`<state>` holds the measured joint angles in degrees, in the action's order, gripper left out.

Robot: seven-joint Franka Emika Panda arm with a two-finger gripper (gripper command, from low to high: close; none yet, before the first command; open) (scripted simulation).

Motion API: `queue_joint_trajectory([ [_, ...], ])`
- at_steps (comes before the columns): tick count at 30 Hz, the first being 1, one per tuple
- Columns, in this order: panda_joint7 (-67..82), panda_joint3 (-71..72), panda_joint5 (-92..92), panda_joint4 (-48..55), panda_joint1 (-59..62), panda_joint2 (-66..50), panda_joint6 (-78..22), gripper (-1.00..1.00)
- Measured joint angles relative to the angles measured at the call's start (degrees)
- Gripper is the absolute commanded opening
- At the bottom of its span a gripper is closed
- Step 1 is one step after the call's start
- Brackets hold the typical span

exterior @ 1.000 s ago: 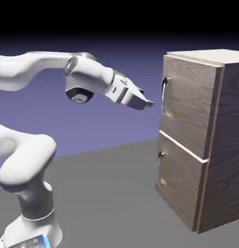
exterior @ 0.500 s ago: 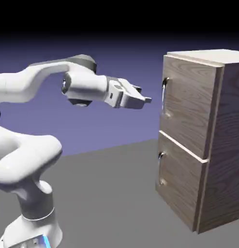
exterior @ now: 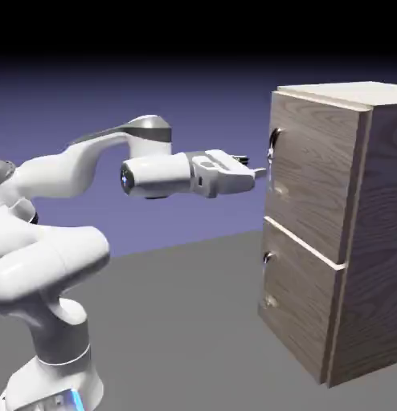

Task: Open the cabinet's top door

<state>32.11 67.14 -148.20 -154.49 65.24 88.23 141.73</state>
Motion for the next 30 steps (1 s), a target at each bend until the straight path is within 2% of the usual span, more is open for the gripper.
queue_joint_trajectory([
  [2, 0.5, 1.2, -1.7, 3.2, 4.1, -0.9, -0.9, 0.00],
  [3, 0.6, 1.7, -2.3, 4.3, 5.6, -1.2, -1.2, -1.00],
  [5, 0.6, 1.7, -2.3, 4.3, 5.6, -1.2, -1.2, -1.00],
  [17, 10.1, -12.1, 4.4, -12.1, 0.9, -3.3, -31.2, -1.00],
  [30, 21.0, -28.6, 22.5, -16.3, 12.2, -13.4, -63.6, -1.00],
])
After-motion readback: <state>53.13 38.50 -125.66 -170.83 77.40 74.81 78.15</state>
